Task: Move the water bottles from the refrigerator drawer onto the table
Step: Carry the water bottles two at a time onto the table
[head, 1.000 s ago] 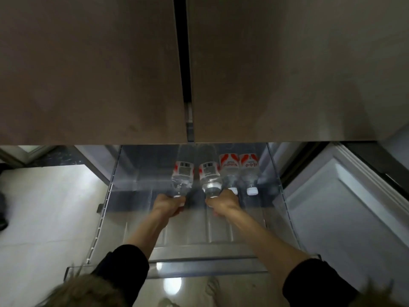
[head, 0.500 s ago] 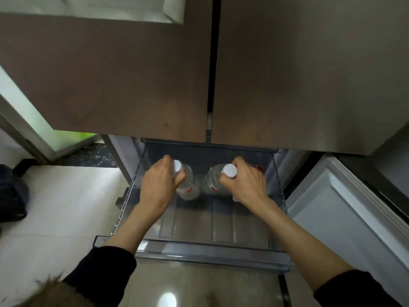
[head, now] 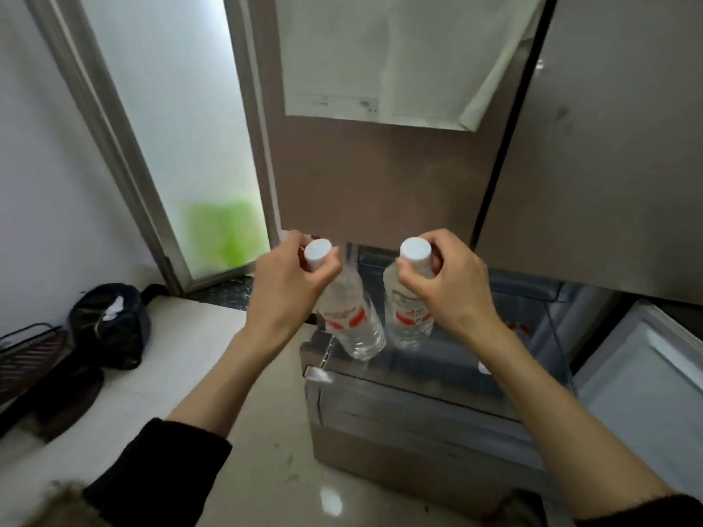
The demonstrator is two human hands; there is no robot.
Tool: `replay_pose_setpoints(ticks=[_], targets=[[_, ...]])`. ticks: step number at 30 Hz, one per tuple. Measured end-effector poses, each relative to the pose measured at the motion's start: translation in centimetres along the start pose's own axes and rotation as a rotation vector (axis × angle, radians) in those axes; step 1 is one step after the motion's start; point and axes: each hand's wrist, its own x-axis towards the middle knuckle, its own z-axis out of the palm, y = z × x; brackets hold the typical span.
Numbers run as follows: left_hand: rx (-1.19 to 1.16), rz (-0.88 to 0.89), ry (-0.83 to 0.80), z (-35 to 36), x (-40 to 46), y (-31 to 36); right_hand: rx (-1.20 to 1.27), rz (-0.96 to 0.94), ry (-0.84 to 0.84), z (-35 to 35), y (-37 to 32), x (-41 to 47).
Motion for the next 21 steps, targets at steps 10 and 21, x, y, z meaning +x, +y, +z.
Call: replay_pose_setpoints(ticks=[10,21], targets=[[0.188,-0.163,0.282,-22.1,-5.0,-6.8,0.227,-0.169,-0.224,8.9,-18.5,-2.3],[0.43,-0.496,0.477,-40.2,-14.1,-18.6,0.424,-0.383,-0.569,25.7,-35.3,-7.8]])
